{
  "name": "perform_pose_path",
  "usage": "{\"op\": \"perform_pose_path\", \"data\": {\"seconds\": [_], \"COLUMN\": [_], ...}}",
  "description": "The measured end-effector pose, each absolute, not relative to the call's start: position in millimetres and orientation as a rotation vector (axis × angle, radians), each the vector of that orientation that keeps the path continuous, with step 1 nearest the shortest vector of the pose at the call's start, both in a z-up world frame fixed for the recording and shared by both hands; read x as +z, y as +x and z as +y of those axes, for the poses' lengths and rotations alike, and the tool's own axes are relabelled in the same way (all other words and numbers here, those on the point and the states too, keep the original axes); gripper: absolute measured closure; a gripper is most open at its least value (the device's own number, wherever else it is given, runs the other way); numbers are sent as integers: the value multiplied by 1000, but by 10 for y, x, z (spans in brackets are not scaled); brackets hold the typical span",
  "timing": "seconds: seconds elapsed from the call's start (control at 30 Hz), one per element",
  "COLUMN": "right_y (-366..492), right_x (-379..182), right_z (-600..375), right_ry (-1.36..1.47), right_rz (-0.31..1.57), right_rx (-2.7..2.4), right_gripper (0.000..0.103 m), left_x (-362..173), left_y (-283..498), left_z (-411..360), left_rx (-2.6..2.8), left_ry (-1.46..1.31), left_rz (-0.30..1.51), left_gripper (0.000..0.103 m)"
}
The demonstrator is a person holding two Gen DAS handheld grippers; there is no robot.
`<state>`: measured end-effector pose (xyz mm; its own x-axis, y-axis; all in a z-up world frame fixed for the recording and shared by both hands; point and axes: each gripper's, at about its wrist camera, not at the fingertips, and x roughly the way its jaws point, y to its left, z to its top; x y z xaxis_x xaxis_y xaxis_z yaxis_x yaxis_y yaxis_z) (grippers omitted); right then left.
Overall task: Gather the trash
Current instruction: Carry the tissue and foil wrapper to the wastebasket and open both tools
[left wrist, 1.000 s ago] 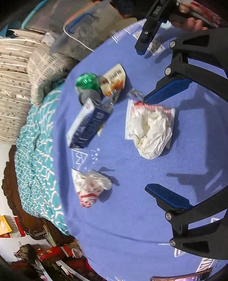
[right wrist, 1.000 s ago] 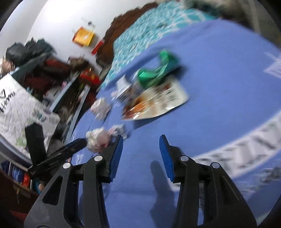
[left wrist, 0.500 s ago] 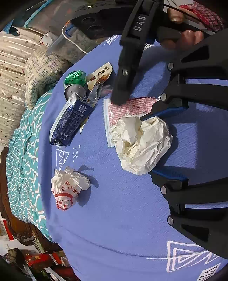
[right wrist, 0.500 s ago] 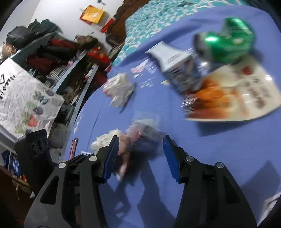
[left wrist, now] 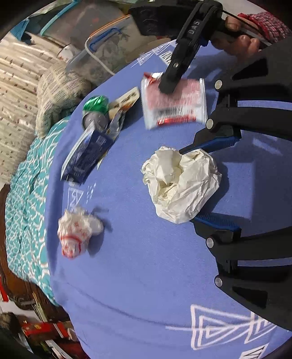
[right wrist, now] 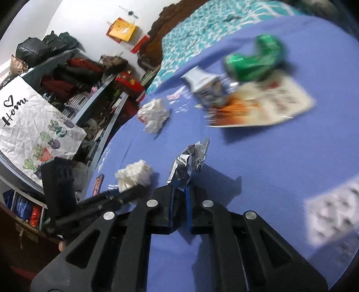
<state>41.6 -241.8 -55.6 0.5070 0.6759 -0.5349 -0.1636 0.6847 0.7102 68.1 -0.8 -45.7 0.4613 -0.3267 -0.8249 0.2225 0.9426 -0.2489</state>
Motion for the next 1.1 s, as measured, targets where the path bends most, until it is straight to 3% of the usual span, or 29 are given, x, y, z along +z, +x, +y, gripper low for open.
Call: {"op": "perform_pose_path", "data": {"seconds": [0.43,1.1], "right_y": [-276,-472], "right_x": [-690,-500], "right_z": [-4159,-5408], "right_ry": [841,839], "right_rz": [756,606], "right_rx": [184,-58], "right_gripper": [93,93], "left_x": [-479,-337], "left_y": [616,869], "left_z": [-1489,-3321], "left_rx": [-593,-774], "left_ry": [109,340], "left_rz": [1071,988], "left_gripper": [55,56]}}
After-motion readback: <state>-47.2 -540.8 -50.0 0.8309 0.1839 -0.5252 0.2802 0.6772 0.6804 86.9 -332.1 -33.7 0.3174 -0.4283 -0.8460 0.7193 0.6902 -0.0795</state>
